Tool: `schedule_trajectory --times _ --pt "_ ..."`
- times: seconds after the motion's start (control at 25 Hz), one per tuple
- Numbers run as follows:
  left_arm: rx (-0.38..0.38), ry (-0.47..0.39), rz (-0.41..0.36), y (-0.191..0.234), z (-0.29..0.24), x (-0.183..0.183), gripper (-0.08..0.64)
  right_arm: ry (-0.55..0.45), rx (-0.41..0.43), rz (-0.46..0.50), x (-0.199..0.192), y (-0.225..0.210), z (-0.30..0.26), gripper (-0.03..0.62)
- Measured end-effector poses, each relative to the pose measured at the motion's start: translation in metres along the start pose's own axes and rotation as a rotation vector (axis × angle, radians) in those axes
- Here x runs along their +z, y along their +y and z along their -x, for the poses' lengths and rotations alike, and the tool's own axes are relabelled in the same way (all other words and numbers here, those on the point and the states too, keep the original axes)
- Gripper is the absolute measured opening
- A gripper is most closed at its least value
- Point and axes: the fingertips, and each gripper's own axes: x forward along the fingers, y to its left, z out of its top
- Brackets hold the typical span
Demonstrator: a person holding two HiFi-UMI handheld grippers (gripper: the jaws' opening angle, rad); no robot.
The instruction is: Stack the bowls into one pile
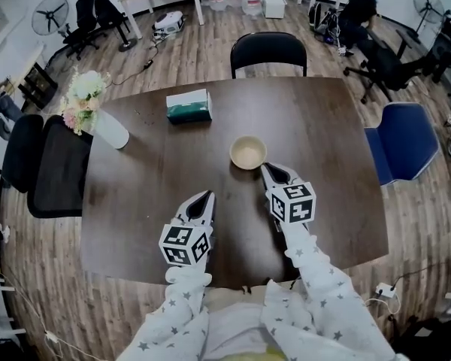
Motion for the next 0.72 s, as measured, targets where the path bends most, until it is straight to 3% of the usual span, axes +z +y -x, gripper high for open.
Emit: schedule_trajectory --times 0.56,0.72 --pt "-0.035 -0.107 -0.123 -0.010 0.044 0.043 0.026 -0.095 0.067 -0.034 0.021 0.012 0.073 0.023" --pt "-0.031 -0.131 -0.115 -0.003 0.056 0.054 0.025 -0.154 0.064 -0.040 0.036 0.018 0.090 0.022"
